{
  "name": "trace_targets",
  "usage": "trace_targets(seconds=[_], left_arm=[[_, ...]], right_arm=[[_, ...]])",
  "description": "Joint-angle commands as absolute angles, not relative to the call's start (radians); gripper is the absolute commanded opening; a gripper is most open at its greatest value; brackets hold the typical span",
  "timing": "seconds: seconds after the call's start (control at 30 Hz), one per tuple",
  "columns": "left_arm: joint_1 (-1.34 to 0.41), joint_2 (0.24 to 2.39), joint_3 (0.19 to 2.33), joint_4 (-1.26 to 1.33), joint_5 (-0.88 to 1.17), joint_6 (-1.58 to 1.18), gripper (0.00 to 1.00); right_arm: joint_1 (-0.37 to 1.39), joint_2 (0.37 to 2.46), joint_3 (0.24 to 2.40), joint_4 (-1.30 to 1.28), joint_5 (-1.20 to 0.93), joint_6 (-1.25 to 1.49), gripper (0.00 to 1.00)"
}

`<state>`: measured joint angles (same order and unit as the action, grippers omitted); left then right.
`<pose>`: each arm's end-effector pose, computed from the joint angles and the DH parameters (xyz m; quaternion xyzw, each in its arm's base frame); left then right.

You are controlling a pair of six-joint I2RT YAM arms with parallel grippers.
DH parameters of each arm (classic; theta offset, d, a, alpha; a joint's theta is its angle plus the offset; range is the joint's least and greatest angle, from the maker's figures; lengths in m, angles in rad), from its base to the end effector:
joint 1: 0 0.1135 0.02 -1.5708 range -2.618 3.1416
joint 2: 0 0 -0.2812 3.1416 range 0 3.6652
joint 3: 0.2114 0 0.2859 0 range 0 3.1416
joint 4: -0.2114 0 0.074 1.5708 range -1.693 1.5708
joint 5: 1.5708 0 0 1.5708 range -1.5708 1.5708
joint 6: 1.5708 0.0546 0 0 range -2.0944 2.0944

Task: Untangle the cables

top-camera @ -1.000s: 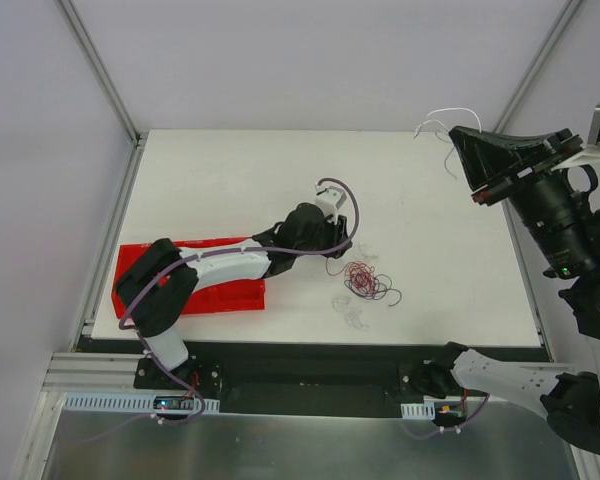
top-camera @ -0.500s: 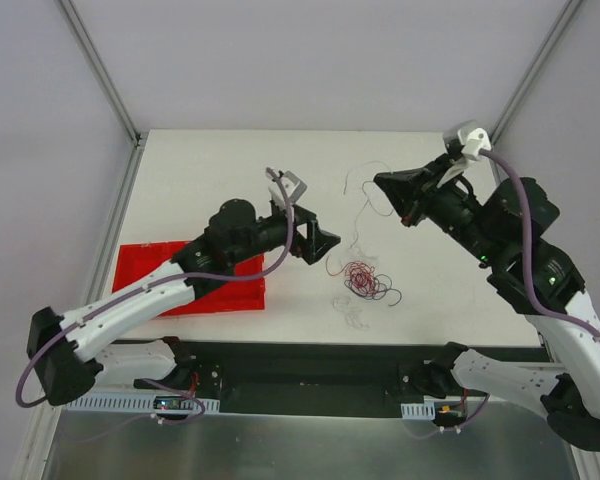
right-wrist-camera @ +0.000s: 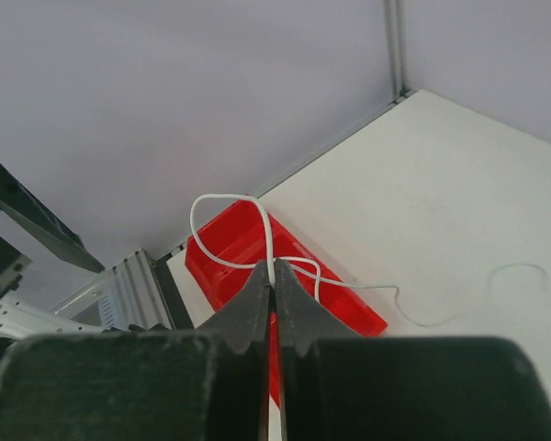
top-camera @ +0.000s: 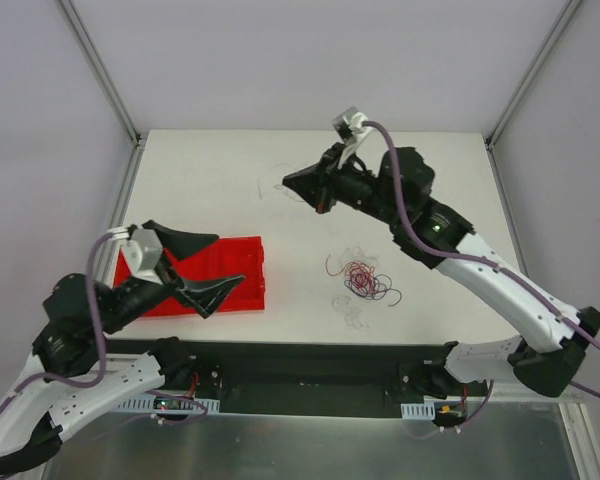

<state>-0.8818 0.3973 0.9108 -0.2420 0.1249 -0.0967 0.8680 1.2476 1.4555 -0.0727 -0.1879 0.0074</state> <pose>0.0572 -0.0801 0.4462 0.2769 0.5388 -0.4068 0.6838 0.1980 0.2495 0.5137 -0.3374 0.5657 0.3738 0.6531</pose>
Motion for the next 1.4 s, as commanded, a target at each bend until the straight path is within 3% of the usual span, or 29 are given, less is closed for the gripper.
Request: trace_targets(seconds=[0.0, 0.13, 0.37, 0.7, 1.13, 1.37], left_arm=[[-0.873, 0.345, 1.015, -0.461, -0.047, -0.08, 0.96], [-0.871, 0.319, 1.097, -0.586, -0.164, -0.101, 0.96], [-0.871, 0.242, 1.173, -0.643, 0.044, -0.035, 0.96], [-0.871, 0.198, 1.198, -0.752, -0.137, -0.101, 0.94], [-0.873, 0.322, 1.224, -0.753, -0.44, -0.155, 0.96], [-0.873, 0.351, 1.281, -0.75, -0.466, -0.143, 0.96]], right_arm=[[0.937, 1.344, 1.535, 0.129, -0.193, 0.087, 0.0], [1.0, 1.481, 1.603, 0.213, -0.178, 0.123, 0.0], [1.065, 1.693, 1.637, 0.371, -0.156, 0.199, 0.0], [1.095, 1.917, 1.723, 0.411, -0.204, 0.307, 0.0], [1.204, 1.841, 1.663, 0.393, -0.193, 0.222, 0.0], [1.213, 1.847, 1.591, 0.429, -0.147, 0.247, 0.0]])
